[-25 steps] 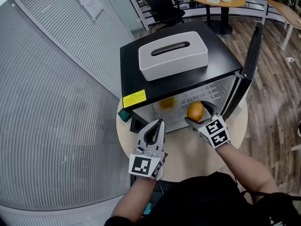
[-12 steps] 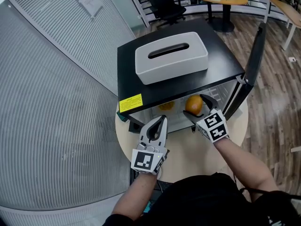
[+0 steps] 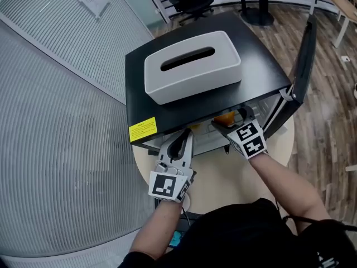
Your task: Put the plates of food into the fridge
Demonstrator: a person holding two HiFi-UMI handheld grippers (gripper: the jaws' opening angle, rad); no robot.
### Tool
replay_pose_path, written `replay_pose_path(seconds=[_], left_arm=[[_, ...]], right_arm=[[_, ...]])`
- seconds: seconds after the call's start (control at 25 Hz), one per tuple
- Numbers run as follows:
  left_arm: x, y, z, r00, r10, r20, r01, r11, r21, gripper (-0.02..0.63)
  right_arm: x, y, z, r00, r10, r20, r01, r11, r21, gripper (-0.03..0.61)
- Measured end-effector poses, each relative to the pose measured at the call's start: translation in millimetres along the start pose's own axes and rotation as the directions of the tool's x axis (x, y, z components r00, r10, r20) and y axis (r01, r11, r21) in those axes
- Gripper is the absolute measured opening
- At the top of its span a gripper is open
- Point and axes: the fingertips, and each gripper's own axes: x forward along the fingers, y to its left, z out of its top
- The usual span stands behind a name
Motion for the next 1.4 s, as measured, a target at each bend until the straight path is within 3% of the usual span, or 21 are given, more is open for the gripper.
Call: replay_pose_path(seconds=[0.44, 0.84, 1.4], left_arm=[[18, 17, -28, 0.998, 0.024, -0.051, -0.026, 0.999, -0.039, 0.006], [15, 23, -31, 0.997, 0.038, -0.073, -0.040, 0.999, -0.032, 0.006], [-4, 14, -21, 0.994, 0.072, -0.077, -0.075, 0.997, -0.028, 0.006]], right_arm=[[26, -24, -12, 0.999, -0.018, -0.039, 0.019, 1.000, 0.020, 0.407], [39, -32, -11, 0.998, -0.025, -0.051, 0.026, 0.999, 0.019, 0.407], [17, -18, 20, 0.997, -0.038, 0.070, 0.045, 0.993, -0.105, 0.407]])
